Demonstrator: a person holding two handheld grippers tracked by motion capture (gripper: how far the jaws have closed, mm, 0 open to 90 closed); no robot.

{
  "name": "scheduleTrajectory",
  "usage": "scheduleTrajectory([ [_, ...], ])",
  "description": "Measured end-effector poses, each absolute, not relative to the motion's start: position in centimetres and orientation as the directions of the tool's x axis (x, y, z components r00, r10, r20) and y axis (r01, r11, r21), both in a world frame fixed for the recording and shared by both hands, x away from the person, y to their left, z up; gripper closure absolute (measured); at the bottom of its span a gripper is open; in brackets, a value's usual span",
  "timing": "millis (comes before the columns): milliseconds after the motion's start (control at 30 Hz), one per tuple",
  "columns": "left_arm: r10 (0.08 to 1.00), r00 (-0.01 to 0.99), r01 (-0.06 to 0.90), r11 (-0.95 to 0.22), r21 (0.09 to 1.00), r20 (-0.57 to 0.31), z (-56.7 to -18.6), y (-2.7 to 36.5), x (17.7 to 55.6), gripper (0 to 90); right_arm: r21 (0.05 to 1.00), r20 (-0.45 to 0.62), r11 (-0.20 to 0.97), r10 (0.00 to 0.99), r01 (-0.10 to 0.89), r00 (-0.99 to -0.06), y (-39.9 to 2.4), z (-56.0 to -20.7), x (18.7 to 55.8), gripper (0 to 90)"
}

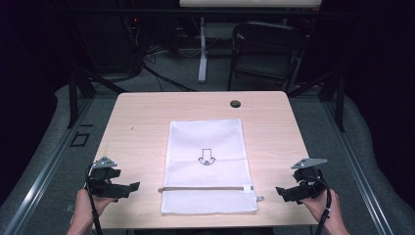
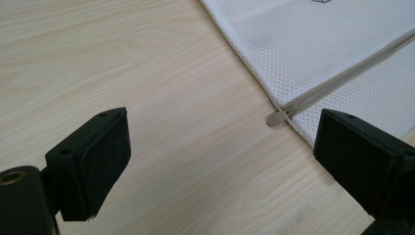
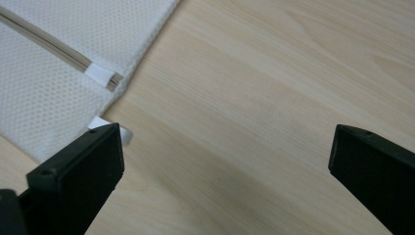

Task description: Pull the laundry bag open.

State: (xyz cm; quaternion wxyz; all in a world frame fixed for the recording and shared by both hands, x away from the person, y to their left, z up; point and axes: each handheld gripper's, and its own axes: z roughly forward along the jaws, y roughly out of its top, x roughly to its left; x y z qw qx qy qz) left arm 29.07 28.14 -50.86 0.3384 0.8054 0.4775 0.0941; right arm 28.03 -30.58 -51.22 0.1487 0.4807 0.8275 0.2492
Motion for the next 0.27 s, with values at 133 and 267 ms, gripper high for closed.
scheduleTrajectory([
  [133, 0.836, 0.521, 0.712, -0.313, 0.629, -0.174, -51.16, 28.21, 29.41, 6.0, 0.555, 0.002, 0.402, 0.875, 0.729, -0.484, -30.67, -51.57, 28.27, 0.0],
  [267, 0.839, 0.52, 0.717, -0.327, 0.615, -0.16, -51.71, 28.27, 29.79, 4.5, 0.536, -0.012, 0.421, 0.871, 0.732, -0.492, -30.49, -52.04, 28.42, 0.0],
])
